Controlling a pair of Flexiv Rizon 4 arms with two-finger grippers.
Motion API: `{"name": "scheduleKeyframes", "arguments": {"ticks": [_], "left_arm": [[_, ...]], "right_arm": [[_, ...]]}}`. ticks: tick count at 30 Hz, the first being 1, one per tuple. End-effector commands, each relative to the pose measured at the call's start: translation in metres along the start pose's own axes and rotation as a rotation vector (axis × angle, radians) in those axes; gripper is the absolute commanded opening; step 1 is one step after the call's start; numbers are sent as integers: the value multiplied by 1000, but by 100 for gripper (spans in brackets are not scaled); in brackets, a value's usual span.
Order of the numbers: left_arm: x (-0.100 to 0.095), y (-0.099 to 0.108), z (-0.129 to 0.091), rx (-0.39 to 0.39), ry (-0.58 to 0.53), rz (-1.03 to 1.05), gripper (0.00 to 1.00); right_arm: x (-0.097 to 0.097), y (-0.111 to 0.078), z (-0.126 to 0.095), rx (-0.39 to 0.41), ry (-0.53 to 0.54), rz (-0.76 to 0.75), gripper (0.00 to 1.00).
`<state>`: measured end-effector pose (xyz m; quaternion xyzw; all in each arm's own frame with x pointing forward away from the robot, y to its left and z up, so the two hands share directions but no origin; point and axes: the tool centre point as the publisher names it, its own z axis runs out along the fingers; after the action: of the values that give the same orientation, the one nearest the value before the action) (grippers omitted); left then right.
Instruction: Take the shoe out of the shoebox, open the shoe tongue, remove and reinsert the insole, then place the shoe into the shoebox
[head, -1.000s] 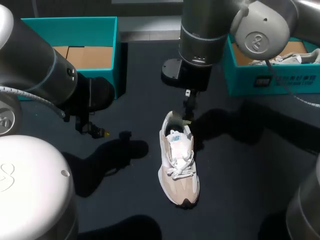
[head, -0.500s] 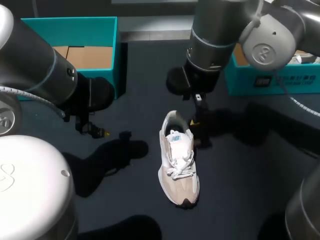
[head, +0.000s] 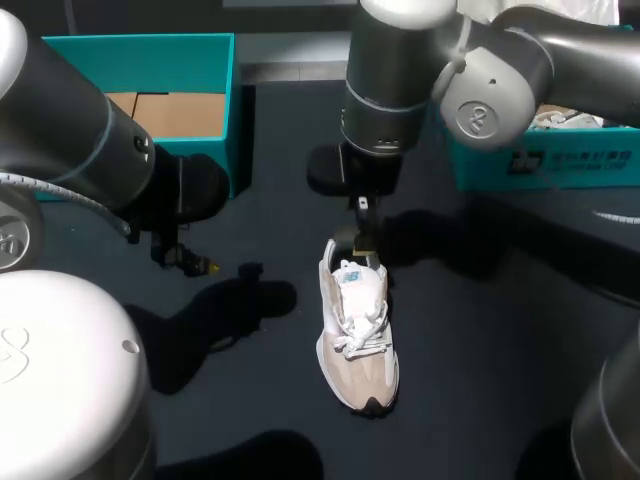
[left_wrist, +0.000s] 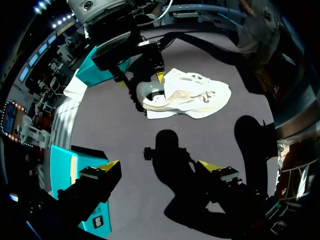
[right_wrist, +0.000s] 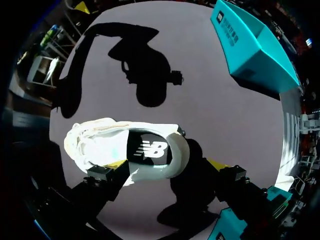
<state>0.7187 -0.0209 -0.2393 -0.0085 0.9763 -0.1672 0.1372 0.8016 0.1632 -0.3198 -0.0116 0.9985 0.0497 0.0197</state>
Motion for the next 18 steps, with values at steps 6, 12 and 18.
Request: {"name": "scheduleKeyframes", "arguments": {"ticks": [6, 12, 18], "left_arm": [[2, 1, -1, 1, -1, 1, 100], [2, 1, -1, 1, -1, 1, 100], [2, 1, -1, 1, -1, 1, 100]], "right_arm": [[-13, 13, 32, 25, -12, 42, 49], [-16, 7, 40, 34, -25, 50, 48], [-17, 2, 53, 52, -28, 70, 47]]}}
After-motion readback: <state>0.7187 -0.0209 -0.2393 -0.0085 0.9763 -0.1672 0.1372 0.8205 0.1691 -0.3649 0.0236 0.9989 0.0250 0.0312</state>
